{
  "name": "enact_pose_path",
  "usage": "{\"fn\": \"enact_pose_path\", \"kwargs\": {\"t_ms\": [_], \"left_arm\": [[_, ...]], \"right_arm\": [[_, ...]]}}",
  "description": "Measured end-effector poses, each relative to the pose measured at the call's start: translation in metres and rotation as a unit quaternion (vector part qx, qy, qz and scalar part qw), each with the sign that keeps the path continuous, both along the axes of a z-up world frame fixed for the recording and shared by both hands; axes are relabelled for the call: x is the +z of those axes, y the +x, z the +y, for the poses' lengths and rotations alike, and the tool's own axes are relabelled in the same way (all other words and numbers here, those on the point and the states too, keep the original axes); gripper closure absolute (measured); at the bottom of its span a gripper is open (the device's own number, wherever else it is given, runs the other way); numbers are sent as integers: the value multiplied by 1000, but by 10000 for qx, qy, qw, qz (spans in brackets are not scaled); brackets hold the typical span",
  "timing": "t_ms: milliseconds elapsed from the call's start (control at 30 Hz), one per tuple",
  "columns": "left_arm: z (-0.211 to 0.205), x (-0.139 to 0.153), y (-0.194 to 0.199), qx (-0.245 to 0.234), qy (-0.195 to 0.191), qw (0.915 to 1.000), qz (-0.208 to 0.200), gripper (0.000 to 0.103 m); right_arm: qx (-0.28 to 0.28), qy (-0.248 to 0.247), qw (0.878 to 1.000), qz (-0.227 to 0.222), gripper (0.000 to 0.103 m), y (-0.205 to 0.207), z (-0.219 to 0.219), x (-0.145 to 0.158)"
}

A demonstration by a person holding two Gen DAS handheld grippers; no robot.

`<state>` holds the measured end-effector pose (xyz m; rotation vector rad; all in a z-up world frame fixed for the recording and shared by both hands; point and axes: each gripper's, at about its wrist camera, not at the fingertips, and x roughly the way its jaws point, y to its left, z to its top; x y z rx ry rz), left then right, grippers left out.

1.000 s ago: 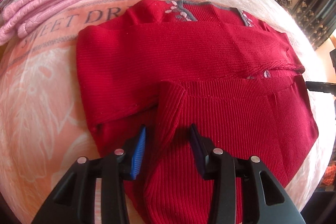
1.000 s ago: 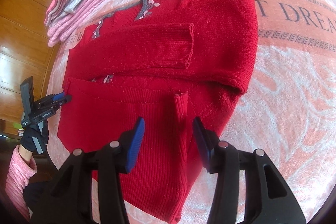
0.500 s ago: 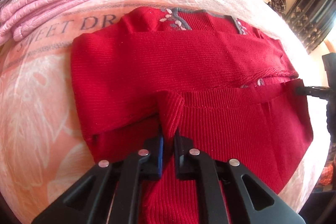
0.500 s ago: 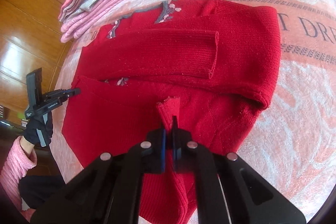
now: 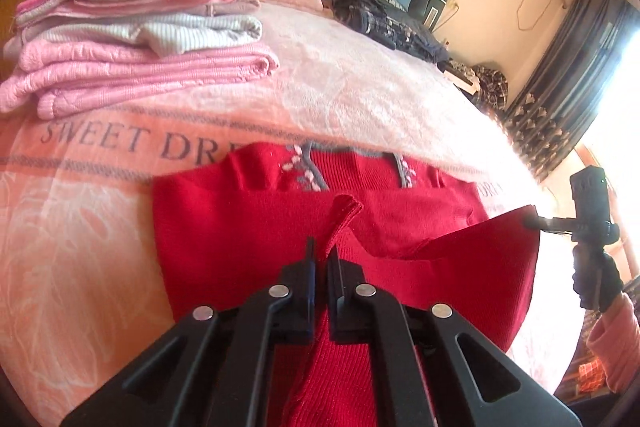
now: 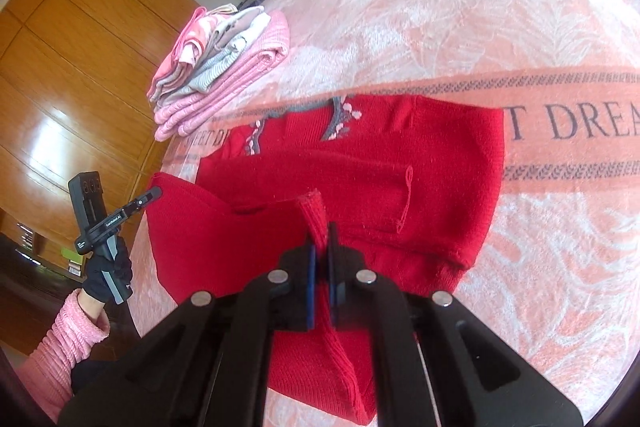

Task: Fold small clothes
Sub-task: 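Lower the folded hem onto the sweater and open both grippers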

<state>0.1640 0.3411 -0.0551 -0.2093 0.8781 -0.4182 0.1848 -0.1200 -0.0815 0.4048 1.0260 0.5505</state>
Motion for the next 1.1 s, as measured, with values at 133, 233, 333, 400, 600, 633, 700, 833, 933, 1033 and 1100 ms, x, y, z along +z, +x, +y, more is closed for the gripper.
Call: {"fn": "enact_pose_path", "kwargs": {"t_ms": [133, 233, 333, 400, 600, 633, 700, 833, 933, 1033, 1100], "left_arm": [[8, 9, 30, 280, -280, 9990, -220, 99], [11, 5, 53, 420, -189, 9985, -304, 99], [14, -11, 80, 560, -220, 9978, -289, 99], [14, -27, 98, 631, -182, 9977, -176, 99], [20, -84, 133, 818, 2, 9957, 424, 99], [22, -92, 136, 836, 3, 9950, 542, 98], [26, -103, 137, 840, -33, 9945, 623, 94], [34, -98, 132, 925, -126, 9935, 657, 87], [45, -75, 118, 1024, -122, 9934, 502, 87], [48, -49, 94, 1029, 141, 9937, 410, 79], [42, -37, 72, 834, 283, 9953, 404, 76]], "right_arm": [[-211, 90, 9996, -169, 100, 25, -7, 8], [-373, -24, 9991, -205, 100, 52, -8, 3], [-560, -79, 9983, -127, 100, 86, -3, -16], [-656, -175, 9977, 3, 100, 108, 1, -33], [-830, -582, 9939, 443, 100, 141, 11, -87], [-829, -620, 9934, 500, 100, 141, 11, -93], [-836, -623, 9931, 537, 98, 141, 10, -97], [-940, -697, 9918, 517, 83, 135, 5, -84], [-831, -837, 9923, 376, 68, 115, 2, -62], [-604, -855, 9935, 448, 67, 83, -4, -48], [-466, -712, 9941, 671, 67, 58, -8, -45]]}}
